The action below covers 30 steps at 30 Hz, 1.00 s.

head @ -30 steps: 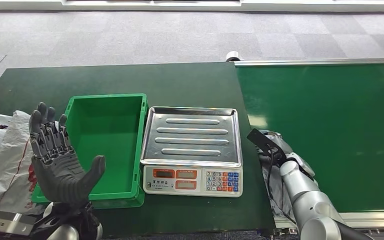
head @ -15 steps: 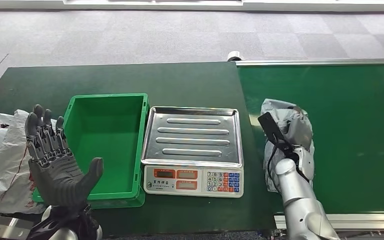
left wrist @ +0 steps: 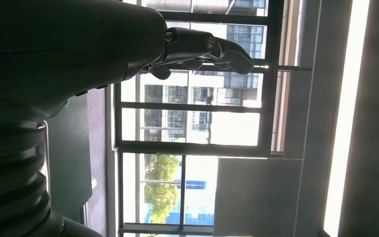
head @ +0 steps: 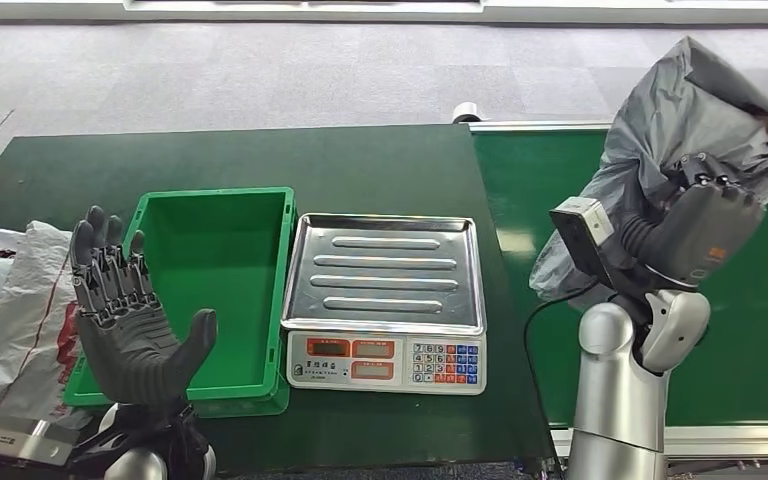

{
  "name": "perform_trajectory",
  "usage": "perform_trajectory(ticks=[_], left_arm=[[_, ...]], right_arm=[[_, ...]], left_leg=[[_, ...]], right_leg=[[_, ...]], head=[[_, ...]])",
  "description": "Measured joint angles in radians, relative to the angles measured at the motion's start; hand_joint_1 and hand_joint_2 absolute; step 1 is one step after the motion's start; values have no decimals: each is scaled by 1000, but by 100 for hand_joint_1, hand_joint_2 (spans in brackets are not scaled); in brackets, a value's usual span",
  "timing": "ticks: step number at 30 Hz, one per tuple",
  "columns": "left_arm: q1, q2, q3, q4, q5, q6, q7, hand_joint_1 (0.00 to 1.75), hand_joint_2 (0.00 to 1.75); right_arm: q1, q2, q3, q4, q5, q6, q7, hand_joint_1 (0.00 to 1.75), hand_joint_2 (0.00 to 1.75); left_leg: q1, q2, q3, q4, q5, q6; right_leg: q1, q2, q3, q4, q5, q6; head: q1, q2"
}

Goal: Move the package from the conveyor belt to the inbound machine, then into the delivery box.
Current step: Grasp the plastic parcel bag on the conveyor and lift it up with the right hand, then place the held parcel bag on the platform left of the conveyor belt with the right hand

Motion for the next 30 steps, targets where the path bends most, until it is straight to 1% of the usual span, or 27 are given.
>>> perform_trajectory(ticks=[3,5,9,15,18,20,22,24,27,30], left_arm=[[-19,2,-9,10,11,8,0,0,175],[-31,3,-11,17,16,12,0,0,175],[-45,7,-17,28,21,19,0,0,175],[-53,17,-22,33,28,20,0,0,175],[-55,22,-25,36,32,19,0,0,175],[-58,24,-26,39,38,11,0,0,175],[-67,27,-28,46,45,-1,0,0,175],[-76,28,-32,55,51,-8,0,0,175],[-86,30,-33,67,59,-11,0,0,175],[-90,30,-33,73,63,-10,0,0,175]], right_arm=[[-6,18,-10,-16,-26,3,-33,175,175],[-14,21,-4,-6,-86,34,-41,175,175],[-26,17,54,47,-243,183,-50,175,175],[-55,3,175,133,-394,427,-82,175,175],[-66,-3,221,159,-425,480,-89,175,175],[-74,-7,250,177,-463,550,-110,175,175],[-80,-10,305,202,-507,648,-149,175,175],[-84,-8,382,228,-540,719,-182,175,175],[-88,-3,496,256,-586,766,-202,175,175],[-92,-1,542,266,-604,778,-203,175,175]], left_leg=[[0,0,0,0,0,0],[0,0,0,0,0,0],[0,0,0,0,0,0],[0,0,0,0,0,0],[0,-1,0,0,0,0],[0,-1,-1,0,0,0],[0,0,-1,0,0,0],[0,0,-1,0,0,0],[1,-1,-1,0,0,-1],[1,-1,-1,0,1,-1]], right_leg=[[0,0,1,0,0,0],[0,0,1,0,0,0],[0,0,1,0,0,0],[0,0,0,1,0,0],[0,-1,0,1,0,0],[0,-1,0,1,0,0],[0,0,0,1,0,0],[0,0,0,1,0,0],[1,-1,0,1,0,-1],[1,-1,0,1,0,-1]], head=[[0,0],[0,0],[0,0],[0,0],[0,0],[0,0],[0,0],[0,0],[0,0],[0,0]])
